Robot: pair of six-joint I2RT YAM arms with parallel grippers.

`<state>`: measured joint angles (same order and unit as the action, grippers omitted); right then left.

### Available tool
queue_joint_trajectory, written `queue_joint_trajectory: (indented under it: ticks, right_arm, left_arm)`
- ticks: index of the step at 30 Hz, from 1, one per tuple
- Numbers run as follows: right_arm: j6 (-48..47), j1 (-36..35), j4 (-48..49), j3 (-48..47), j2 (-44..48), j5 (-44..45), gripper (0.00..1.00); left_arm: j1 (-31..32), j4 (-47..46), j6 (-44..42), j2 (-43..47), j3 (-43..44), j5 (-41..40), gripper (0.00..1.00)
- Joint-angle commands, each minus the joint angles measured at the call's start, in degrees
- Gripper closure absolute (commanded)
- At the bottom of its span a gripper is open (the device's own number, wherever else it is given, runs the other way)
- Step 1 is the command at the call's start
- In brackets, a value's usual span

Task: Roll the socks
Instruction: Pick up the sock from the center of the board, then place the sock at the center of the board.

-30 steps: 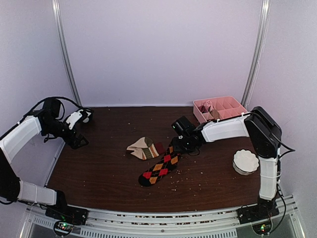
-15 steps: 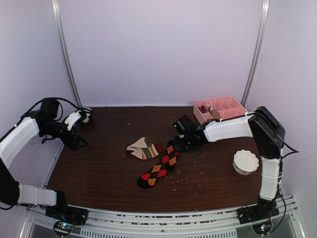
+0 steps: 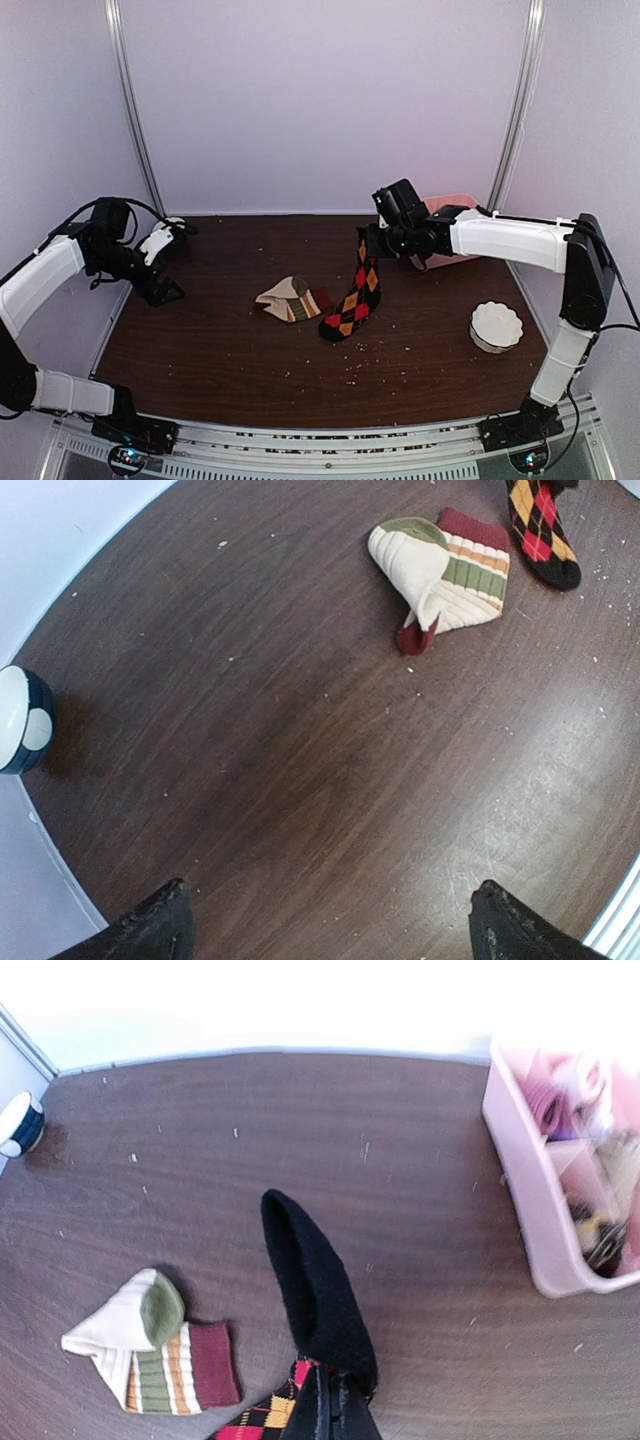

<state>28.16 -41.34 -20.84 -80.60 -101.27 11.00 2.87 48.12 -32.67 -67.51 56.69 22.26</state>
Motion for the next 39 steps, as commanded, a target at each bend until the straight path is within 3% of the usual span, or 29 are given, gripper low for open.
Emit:
queue_joint_trajectory:
  ticks: [1,4,7,17,23,27,28,29,30,34,39]
  right_arm:
    - [-9.53,1.33,-6.71,-11.81,1.55,6.22,1.00]
    - [-14.29,1.57,-8.46,-18.50,1.88,7.19,1.00]
    - [-17.09,0.75,-7.35,-17.55,3.26,5.34,1.00]
    - [-14.75,-12.92,6.35,11.75,3.23,-1.11,1.00]
    - [-9.38,-23.14,12.45,20.01,0.36,-3.72,1.00]
    - [-5.30,-26.08,16.17,23.80,-0.05,-6.17,1.00]
    - [-4.47,-26.03,16.85,24.45,0.38,-6.05,0.98]
    - [-3.89,-25.89,17.13,24.92,1.13,-5.19,0.83]
    - [-3.83,-25.35,17.36,25.25,2.28,-4.17,0.75]
    - [-2.21,-18.19,13.55,21.35,5.22,-3.06,0.59]
    - [1.23,-10.84,2.45,8.90,1.84,3.33,0.56]
  left_arm:
    - [1.25,0.05,1.12,-1.56,1.16,-0.30,0.02]
    - [1.30,0.05,1.10,-1.52,0.52,0.22,0.02]
    - [1.34,0.06,0.86,-1.40,0.07,-0.59,0.02]
    - [1.34,0.05,0.72,-3.14,0.57,-1.47,0.02]
    - [3.01,-0.85,1.97,-6.00,2.18,-2.61,0.02]
    - [7.29,-3.15,3.99,-9.88,4.64,-4.93,0.02]
    - [8.50,-3.52,4.38,-11.16,5.72,-5.50,0.02]
    - [9.86,-3.87,4.86,-12.73,6.95,-6.24,0.02]
    - [11.43,-4.26,5.28,-14.40,8.20,-7.35,0.02]
    - [18.14,-7.00,8.25,-23.20,14.61,-13.59,0.02]
    - [23.75,-8.04,11.84,-39.57,26.19,-17.89,0.02]
